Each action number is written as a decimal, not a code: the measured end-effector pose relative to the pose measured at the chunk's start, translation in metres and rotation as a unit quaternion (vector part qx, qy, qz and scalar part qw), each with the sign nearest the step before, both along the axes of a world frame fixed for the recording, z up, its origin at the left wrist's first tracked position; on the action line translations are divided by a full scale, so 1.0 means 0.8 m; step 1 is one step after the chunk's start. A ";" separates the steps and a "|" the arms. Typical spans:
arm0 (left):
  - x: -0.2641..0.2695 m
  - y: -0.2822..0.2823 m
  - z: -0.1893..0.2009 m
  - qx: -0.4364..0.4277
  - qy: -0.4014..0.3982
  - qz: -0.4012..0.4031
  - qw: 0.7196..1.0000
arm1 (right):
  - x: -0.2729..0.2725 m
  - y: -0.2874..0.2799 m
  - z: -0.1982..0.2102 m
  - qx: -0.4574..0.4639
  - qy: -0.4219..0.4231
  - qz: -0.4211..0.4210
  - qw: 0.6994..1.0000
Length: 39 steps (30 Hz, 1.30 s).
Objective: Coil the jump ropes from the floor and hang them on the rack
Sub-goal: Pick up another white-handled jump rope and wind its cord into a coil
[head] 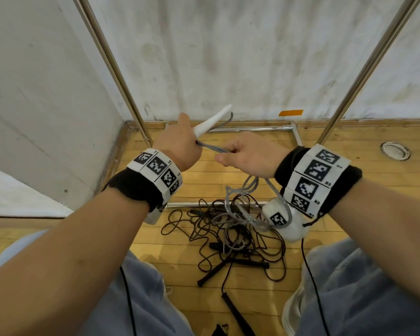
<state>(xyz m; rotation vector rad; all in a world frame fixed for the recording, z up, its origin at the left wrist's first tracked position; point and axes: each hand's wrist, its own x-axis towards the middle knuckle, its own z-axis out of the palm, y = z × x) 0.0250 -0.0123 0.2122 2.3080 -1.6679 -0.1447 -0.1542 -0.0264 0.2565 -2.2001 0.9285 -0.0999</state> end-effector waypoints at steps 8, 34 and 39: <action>0.017 0.009 -0.009 0.097 -0.080 0.011 0.992 | -0.023 -0.040 0.002 -0.138 0.042 -0.072 0.987; -0.035 0.036 0.080 -0.170 0.358 -0.093 0.913 | -0.003 -0.039 -0.027 -0.010 -0.097 -0.083 0.992; -0.021 0.023 0.072 -0.162 0.344 -0.038 0.924 | 0.013 -0.018 -0.032 0.007 -0.099 -0.069 0.993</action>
